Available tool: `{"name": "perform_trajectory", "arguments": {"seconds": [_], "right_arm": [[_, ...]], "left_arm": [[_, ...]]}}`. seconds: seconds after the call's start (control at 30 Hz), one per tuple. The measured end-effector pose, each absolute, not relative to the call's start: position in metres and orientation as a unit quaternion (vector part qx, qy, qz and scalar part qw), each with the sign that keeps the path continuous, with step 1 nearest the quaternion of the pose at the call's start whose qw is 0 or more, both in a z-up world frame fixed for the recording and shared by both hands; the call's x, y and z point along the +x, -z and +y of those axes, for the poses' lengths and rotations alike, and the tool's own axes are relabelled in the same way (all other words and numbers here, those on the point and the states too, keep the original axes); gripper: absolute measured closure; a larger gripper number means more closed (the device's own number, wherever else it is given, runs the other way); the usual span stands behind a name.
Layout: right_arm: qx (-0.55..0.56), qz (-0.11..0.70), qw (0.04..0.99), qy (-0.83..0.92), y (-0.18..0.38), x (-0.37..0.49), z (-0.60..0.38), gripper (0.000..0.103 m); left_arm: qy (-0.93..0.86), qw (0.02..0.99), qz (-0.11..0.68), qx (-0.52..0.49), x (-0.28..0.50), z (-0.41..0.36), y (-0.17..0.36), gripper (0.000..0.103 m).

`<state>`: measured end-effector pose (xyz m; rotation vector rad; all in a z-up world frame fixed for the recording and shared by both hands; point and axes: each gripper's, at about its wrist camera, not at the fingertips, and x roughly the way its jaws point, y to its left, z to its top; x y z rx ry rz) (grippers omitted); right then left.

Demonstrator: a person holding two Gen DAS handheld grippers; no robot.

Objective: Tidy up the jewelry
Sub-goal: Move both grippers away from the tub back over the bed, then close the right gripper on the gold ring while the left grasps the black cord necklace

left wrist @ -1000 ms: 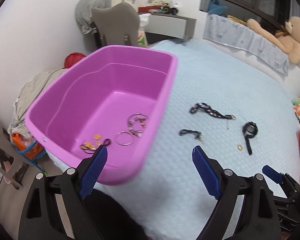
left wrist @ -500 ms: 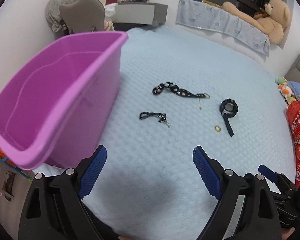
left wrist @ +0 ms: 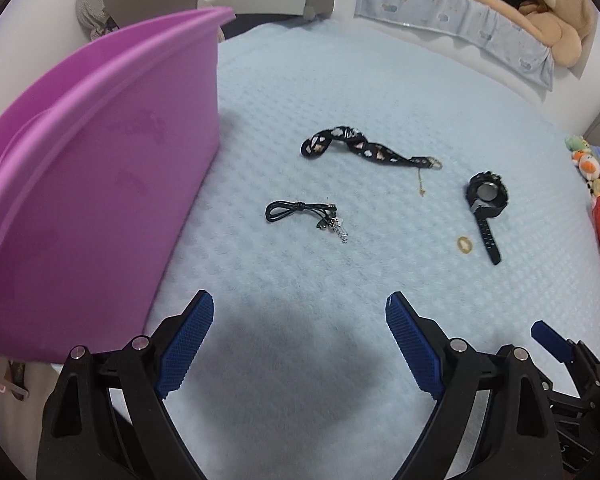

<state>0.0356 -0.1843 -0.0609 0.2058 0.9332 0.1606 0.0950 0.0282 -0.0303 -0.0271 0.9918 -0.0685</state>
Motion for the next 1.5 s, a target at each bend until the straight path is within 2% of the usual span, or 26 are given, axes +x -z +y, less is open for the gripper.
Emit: {"name": "perform_trajectory", "arguments": {"seconds": [0.67,1.33,1.5], "right_arm": [[0.099,0.448,0.887,-0.053,0.115,0.124,-0.188,0.026],[0.049,0.445,0.892,-0.059,0.130,0.155,-0.189,0.026],[0.060,0.442,0.893,-0.065,0.130,0.156,-0.195,0.027]], "left_arm": [[0.019,0.866,0.500,-0.010,0.178,0.016,0.108,0.017],[0.002,0.880,0.475,0.011,0.214,-0.001,0.125,0.006],[-0.004,0.886,0.463,0.011,0.217,0.000,0.128,0.006]]}}
